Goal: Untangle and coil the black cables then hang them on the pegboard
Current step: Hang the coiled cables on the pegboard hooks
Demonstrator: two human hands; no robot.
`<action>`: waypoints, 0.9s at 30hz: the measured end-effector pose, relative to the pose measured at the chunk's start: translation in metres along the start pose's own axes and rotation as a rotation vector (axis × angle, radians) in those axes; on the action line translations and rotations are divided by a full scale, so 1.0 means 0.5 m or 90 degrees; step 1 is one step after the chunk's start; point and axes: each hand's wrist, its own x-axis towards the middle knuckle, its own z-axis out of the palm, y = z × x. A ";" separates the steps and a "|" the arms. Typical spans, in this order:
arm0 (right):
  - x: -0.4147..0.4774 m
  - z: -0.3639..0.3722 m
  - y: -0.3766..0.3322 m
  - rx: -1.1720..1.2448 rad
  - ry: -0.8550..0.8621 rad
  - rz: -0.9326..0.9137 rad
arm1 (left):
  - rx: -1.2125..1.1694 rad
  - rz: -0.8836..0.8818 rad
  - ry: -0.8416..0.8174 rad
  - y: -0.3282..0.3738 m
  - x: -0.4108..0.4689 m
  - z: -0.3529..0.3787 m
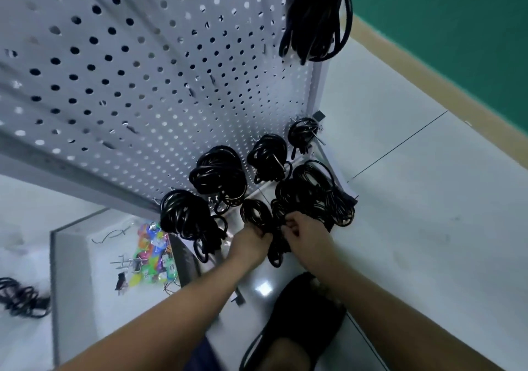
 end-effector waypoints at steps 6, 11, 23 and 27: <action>0.004 0.046 -0.012 -0.039 -0.069 0.030 | -0.293 -0.188 0.113 0.001 0.024 0.036; 0.014 0.058 -0.020 0.045 -0.082 0.073 | -0.362 -0.161 0.123 -0.021 0.055 0.040; -0.043 0.033 -0.017 0.145 -0.034 0.169 | -0.417 -0.114 0.034 -0.011 -0.032 0.013; -0.081 -0.030 -0.024 0.188 -0.035 0.169 | -0.402 -0.019 -0.004 0.018 -0.121 -0.022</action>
